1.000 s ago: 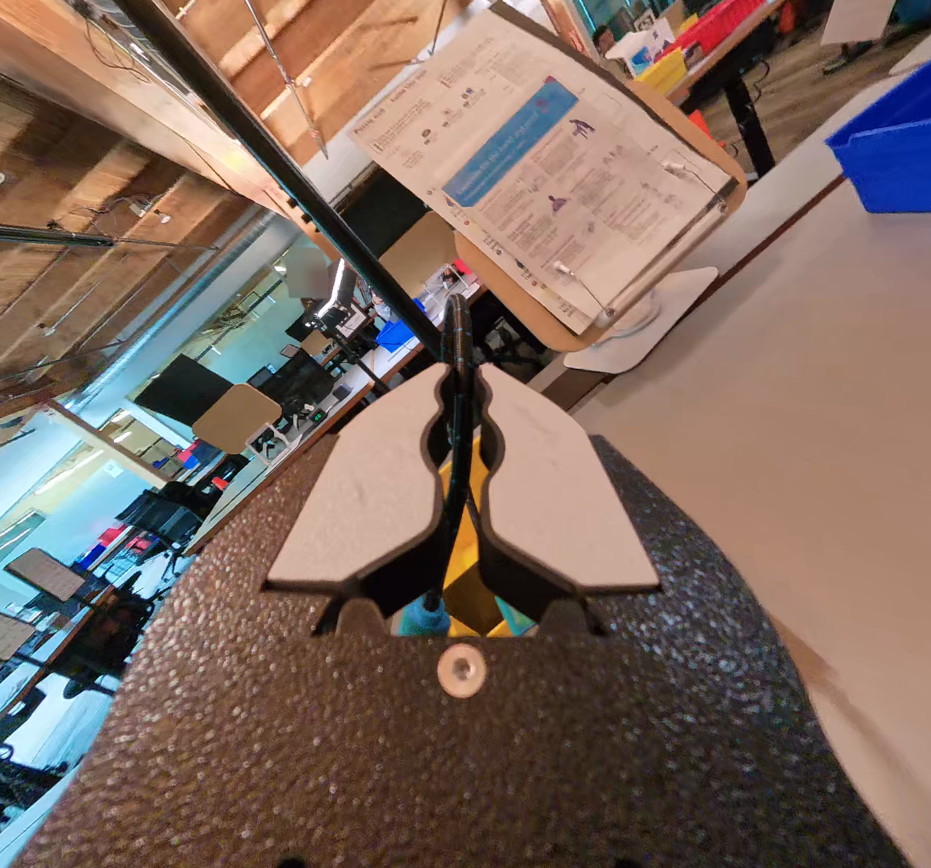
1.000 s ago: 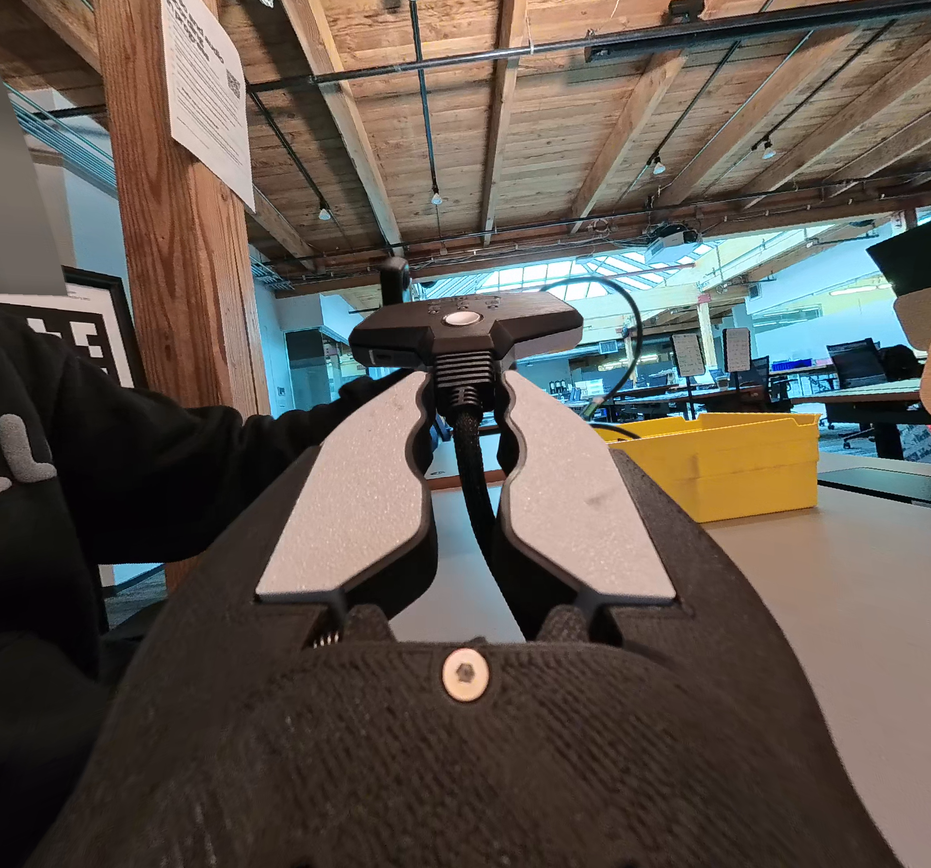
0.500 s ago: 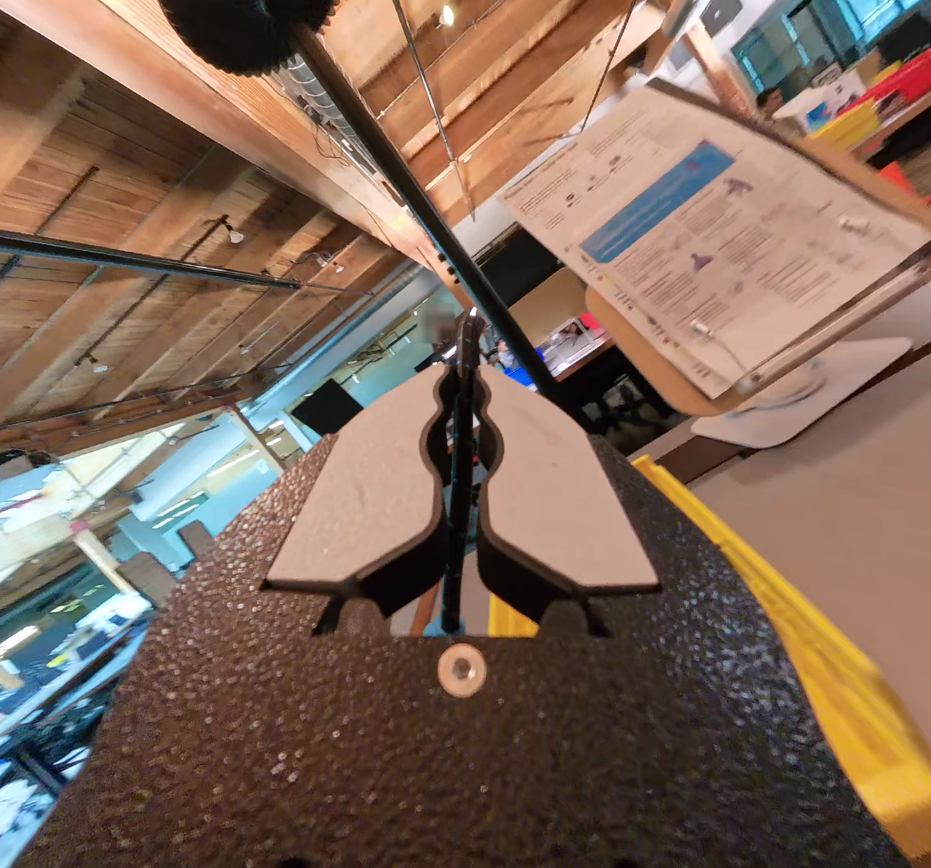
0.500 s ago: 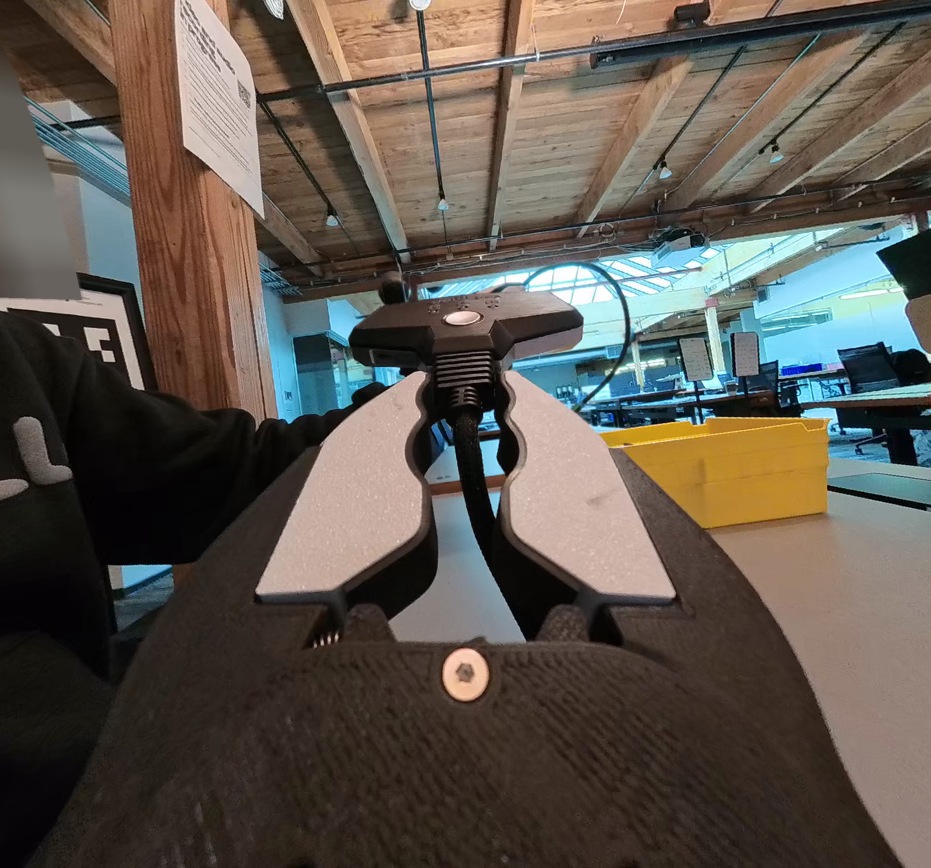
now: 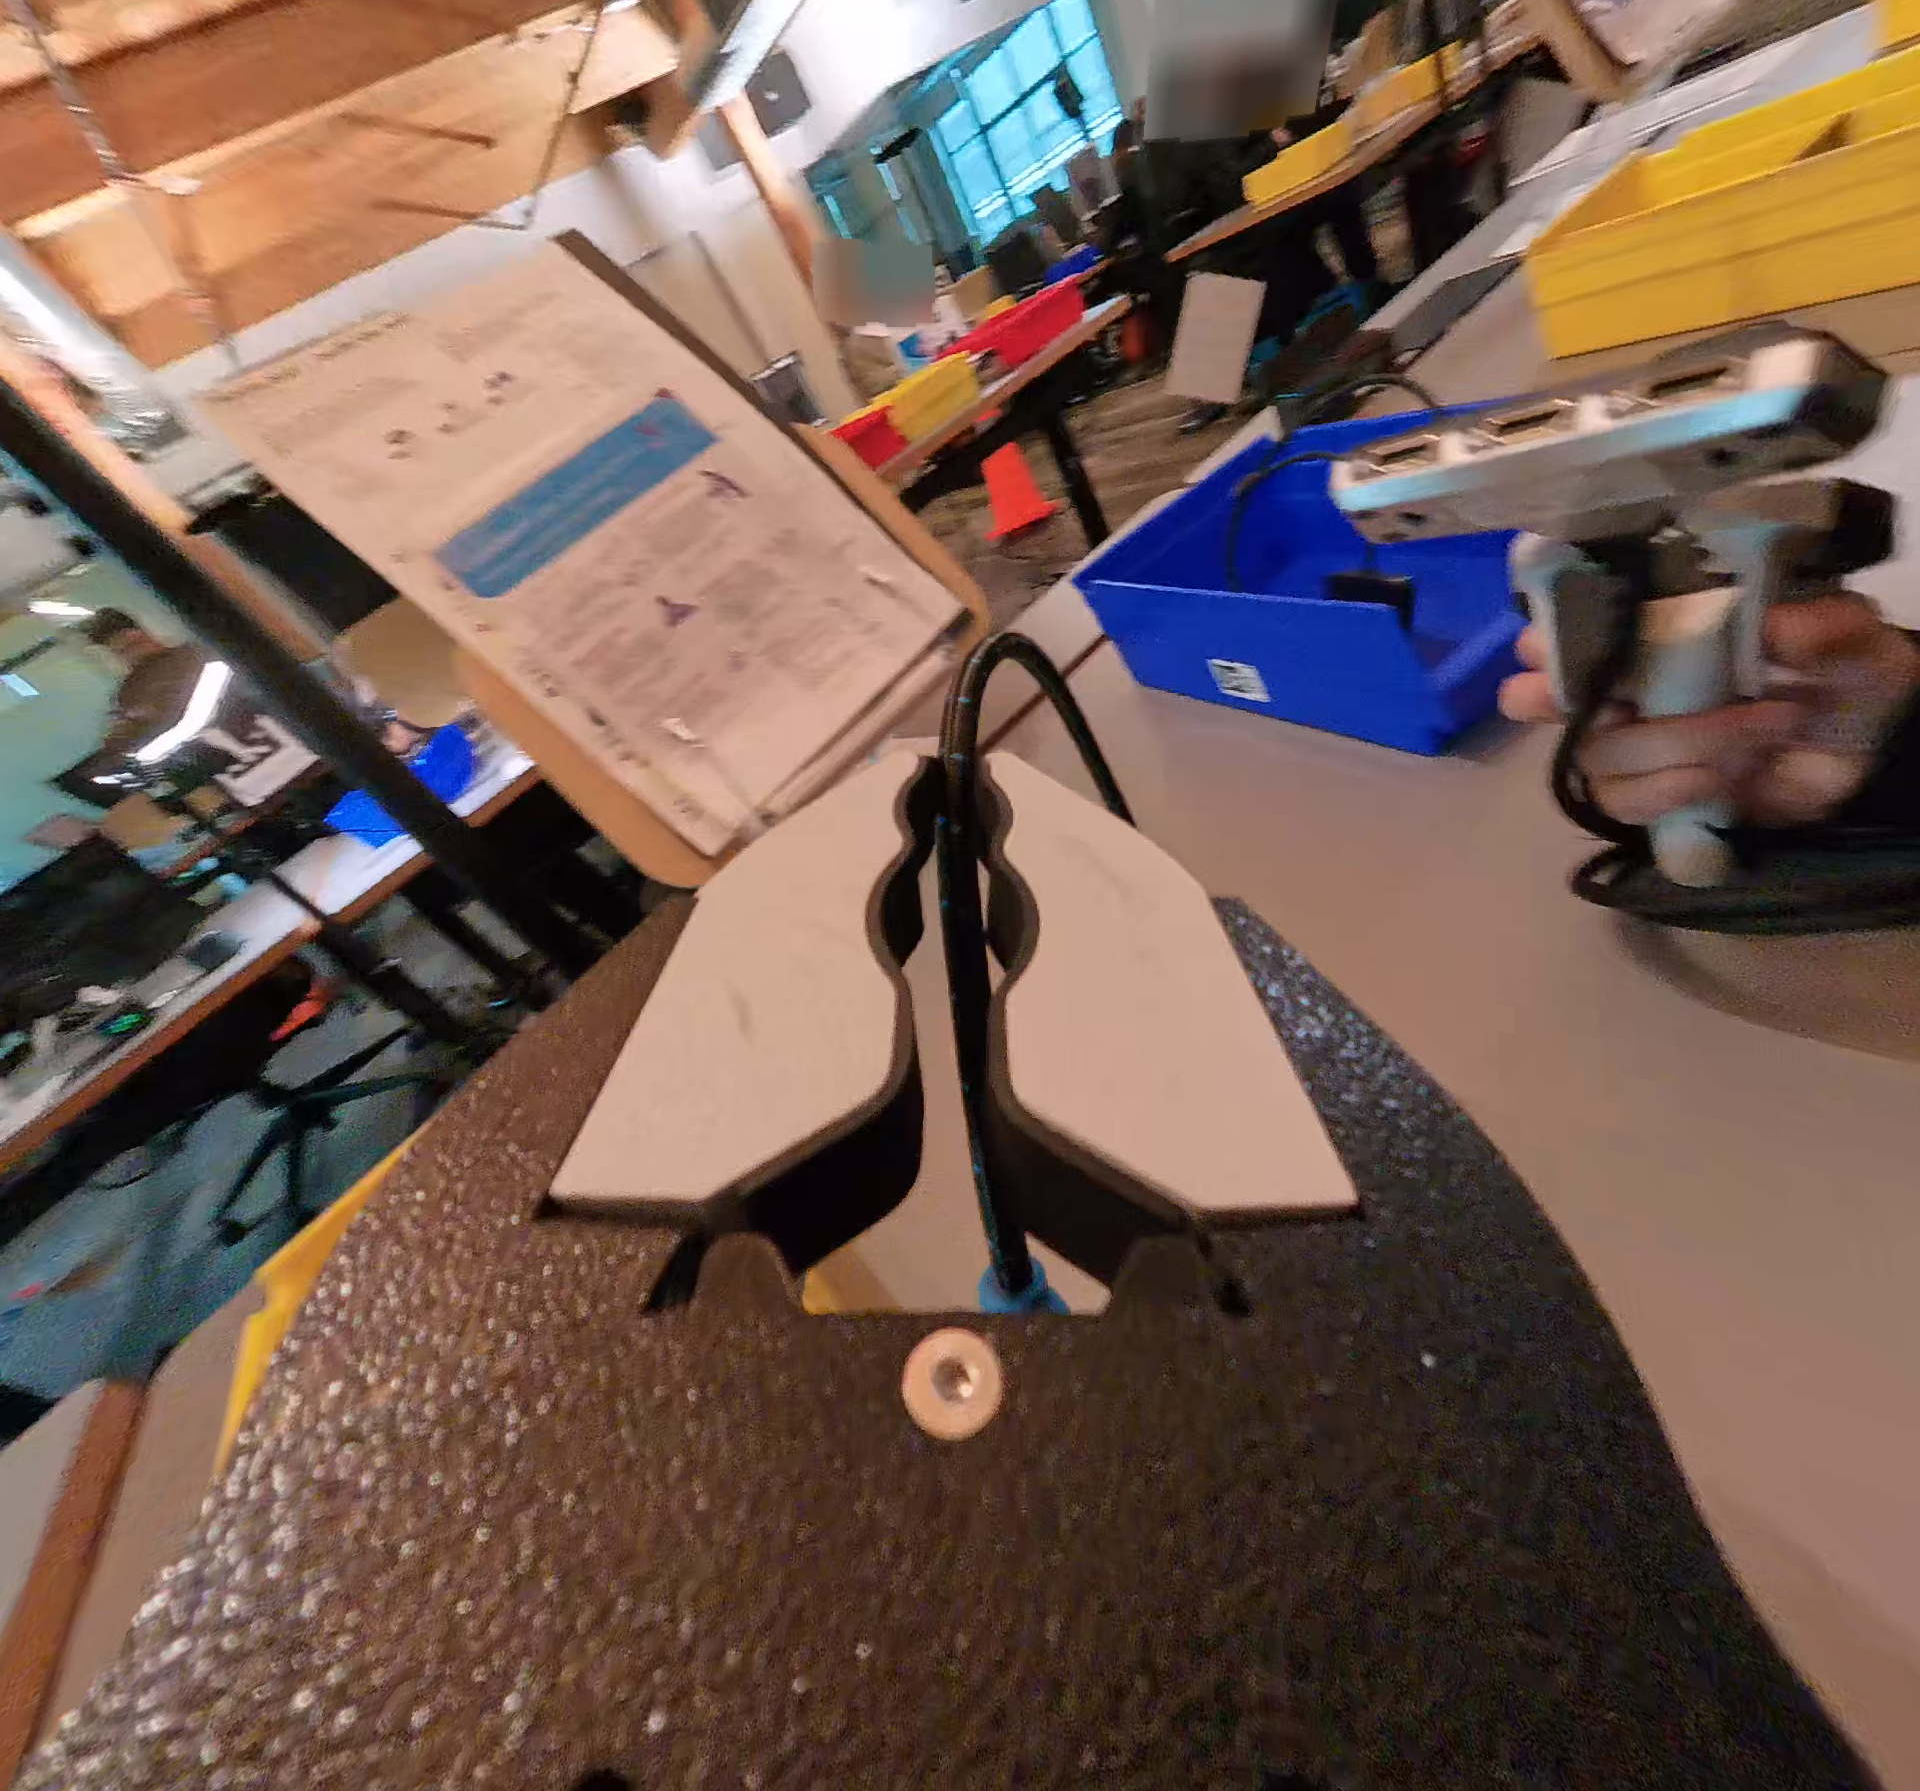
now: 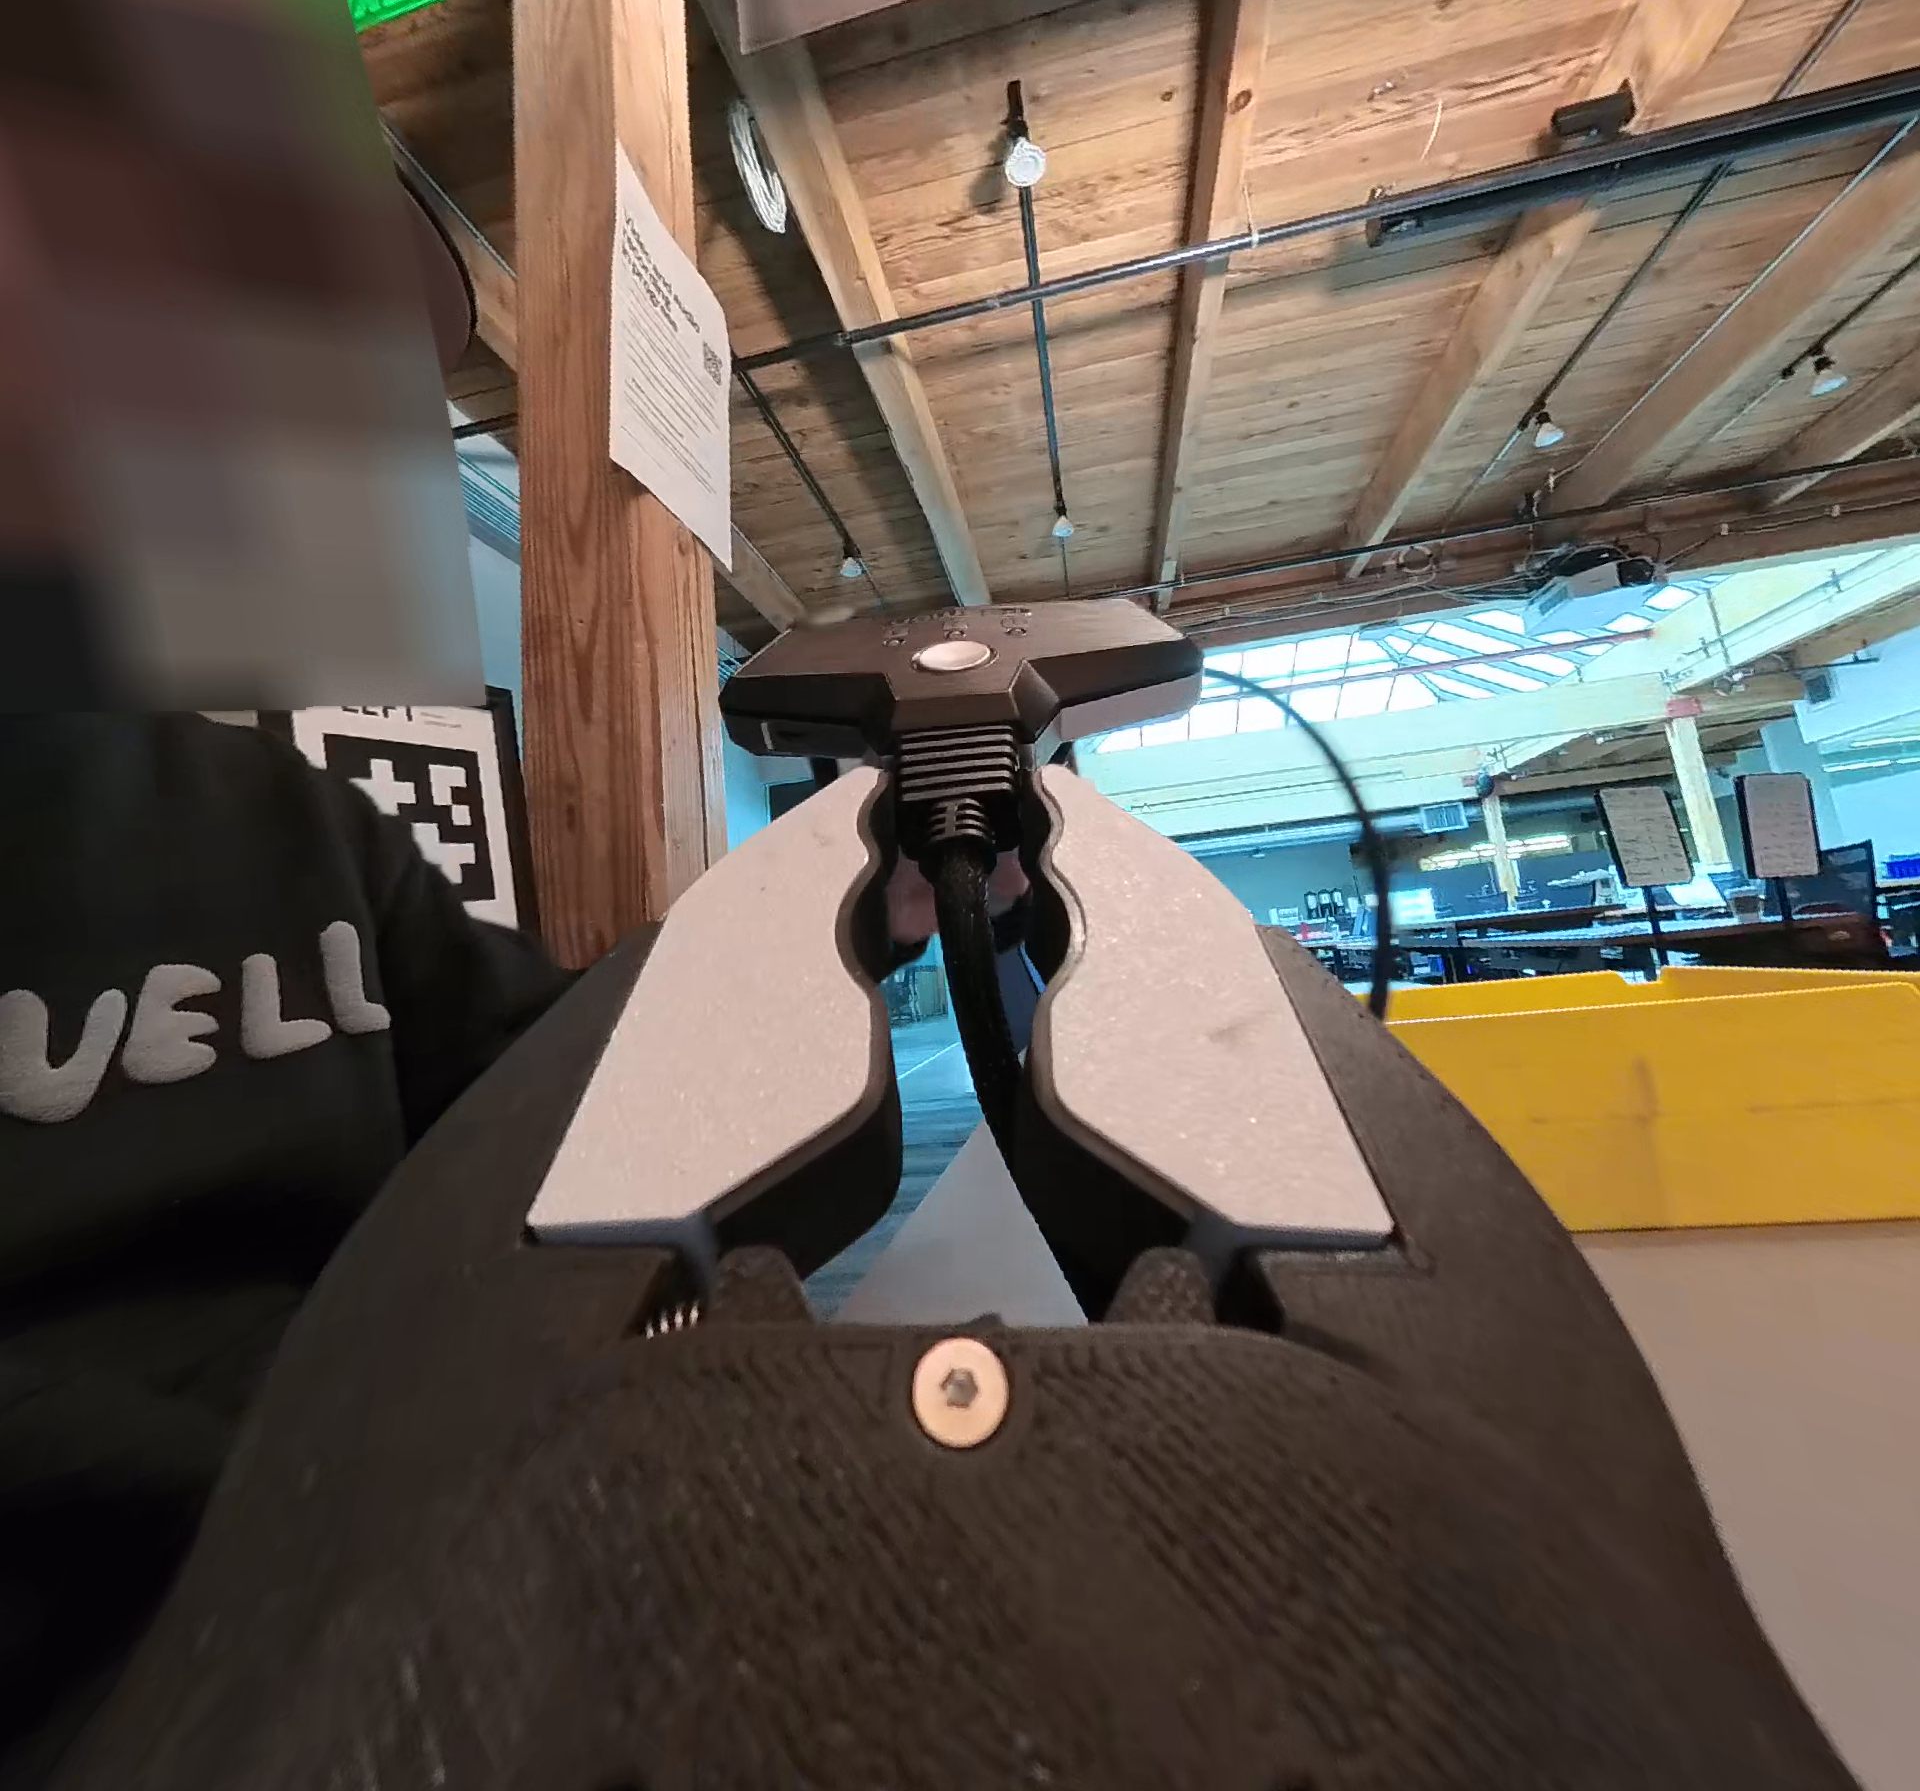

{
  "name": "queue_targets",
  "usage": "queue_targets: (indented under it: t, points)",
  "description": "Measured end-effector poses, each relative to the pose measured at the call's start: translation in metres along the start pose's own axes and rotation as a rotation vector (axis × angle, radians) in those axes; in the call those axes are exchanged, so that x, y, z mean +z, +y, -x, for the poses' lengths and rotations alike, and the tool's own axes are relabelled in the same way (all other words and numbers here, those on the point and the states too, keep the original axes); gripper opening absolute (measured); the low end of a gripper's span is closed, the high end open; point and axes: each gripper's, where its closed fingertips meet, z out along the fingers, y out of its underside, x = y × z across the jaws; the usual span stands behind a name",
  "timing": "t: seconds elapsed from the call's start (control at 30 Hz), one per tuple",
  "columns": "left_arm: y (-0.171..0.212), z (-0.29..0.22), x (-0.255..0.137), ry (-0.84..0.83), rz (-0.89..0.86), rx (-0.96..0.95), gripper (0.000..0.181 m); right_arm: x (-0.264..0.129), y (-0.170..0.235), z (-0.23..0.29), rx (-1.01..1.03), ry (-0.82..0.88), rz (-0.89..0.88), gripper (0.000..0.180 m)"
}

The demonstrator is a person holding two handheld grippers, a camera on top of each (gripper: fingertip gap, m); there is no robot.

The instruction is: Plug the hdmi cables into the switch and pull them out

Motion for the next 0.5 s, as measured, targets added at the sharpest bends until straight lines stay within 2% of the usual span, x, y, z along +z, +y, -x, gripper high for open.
queue_targets:
  t: [0.23,0.5]
  points:
    - [0.039,-0.043,0.000,0.099,0.034,-0.062,0.006,-0.001,-0.001,-0.002,-0.010,0.017,-0.006,0.022]
    - [0.060,-0.071,0.000,0.163,0.071,-0.075,0.006,0.001,0.004,0.000,-0.014,0.006,0.025,0.022]
